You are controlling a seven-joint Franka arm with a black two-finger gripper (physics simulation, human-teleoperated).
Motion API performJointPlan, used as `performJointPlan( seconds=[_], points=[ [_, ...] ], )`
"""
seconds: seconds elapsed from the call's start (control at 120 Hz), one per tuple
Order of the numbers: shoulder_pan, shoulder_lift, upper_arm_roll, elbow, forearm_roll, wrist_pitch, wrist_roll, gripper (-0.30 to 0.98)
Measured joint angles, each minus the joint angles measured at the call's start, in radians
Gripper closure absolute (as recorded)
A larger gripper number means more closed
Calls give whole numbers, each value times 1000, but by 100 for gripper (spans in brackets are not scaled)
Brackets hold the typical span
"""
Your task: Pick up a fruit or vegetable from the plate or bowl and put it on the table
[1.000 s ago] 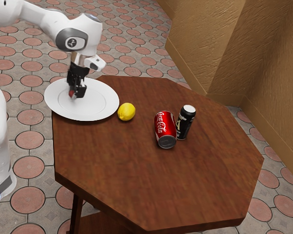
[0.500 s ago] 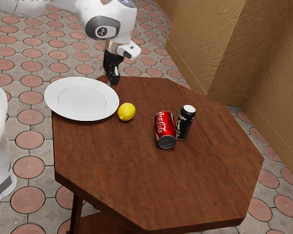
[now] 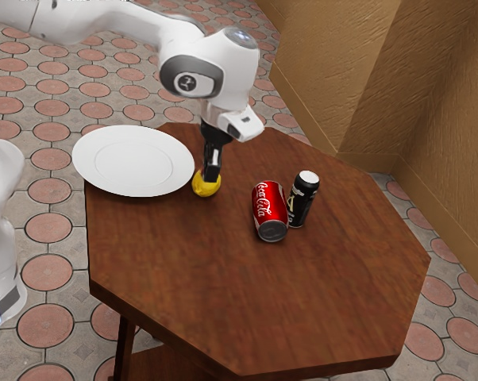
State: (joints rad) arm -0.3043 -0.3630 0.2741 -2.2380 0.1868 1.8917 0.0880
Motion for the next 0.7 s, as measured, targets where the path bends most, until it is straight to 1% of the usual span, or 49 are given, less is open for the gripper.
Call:
performJointPlan(
  seconds=[0.242,0.433,0.458,0.525,0.567,0.625,0.7],
  points=[
    [-58,5,-49,5,-30,0,0,55],
    [-82,3,-56,1,-36,0,0,55],
    [-83,3,-56,1,-37,0,0,50],
    [-92,3,-56,2,-39,0,0,32],
    [-95,4,-56,3,-40,0,-3,24],
    [-98,6,-56,5,-39,0,-8,16],
    [-99,7,-56,5,-38,0,-13,9]
  ],
)
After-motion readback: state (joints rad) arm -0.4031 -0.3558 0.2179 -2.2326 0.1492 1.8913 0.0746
